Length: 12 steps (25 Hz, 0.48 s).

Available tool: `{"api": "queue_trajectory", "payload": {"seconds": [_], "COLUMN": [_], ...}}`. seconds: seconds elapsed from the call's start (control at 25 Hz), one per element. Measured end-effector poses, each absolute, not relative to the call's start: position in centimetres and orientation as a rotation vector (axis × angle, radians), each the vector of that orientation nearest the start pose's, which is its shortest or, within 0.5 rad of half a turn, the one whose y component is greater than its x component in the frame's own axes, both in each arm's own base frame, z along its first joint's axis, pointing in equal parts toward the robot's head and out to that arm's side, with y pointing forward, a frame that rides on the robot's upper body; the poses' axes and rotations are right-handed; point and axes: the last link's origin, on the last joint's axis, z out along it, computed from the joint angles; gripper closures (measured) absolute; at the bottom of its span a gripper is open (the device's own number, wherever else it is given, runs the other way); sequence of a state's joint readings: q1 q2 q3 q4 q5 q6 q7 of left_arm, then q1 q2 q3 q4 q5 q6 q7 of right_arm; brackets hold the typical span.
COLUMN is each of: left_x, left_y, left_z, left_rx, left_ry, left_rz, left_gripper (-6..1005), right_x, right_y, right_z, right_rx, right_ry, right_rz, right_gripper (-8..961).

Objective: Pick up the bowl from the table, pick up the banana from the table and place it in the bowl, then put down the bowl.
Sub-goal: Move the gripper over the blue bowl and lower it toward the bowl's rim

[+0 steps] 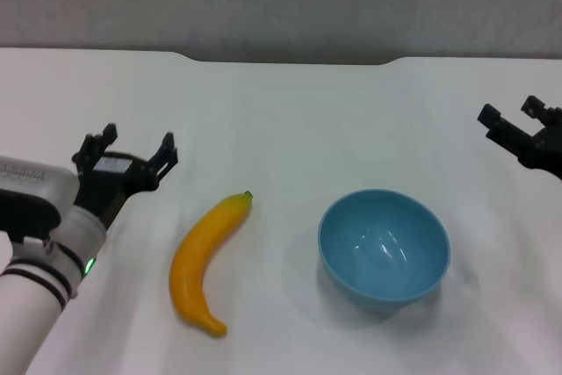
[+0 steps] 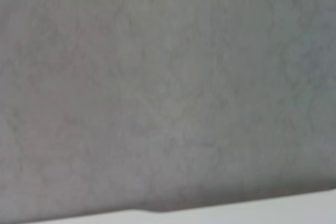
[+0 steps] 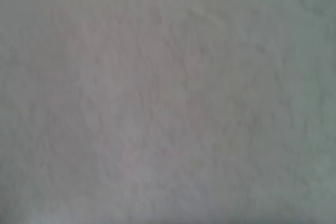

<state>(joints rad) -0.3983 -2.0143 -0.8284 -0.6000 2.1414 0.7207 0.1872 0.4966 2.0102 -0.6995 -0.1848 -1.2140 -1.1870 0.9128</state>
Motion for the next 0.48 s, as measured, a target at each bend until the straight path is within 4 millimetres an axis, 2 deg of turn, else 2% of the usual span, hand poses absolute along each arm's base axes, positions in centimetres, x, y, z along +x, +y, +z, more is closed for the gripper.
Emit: {"api": "queue_trajectory", "payload": {"seconds": [0.24, 0.48], "left_x": [-29.4, -29.5], "left_y": [35.5, 35.5], "left_z": [-5.4, -5.4], "left_rx": [-1.736, -1.733], "left_ry": [-0.650, -0.651], "left_rz": [-0.516, -0.515], "left_gripper": [109, 109], "right_x": [32.7, 30.2], "right_y": [37.1, 38.8], "right_z": [3.2, 3.5], "right_rx": [-2.010, -2.139], "right_ry": [0.941, 1.061], "right_rz": [0.783, 0.566], "right_gripper": [49, 53]}}
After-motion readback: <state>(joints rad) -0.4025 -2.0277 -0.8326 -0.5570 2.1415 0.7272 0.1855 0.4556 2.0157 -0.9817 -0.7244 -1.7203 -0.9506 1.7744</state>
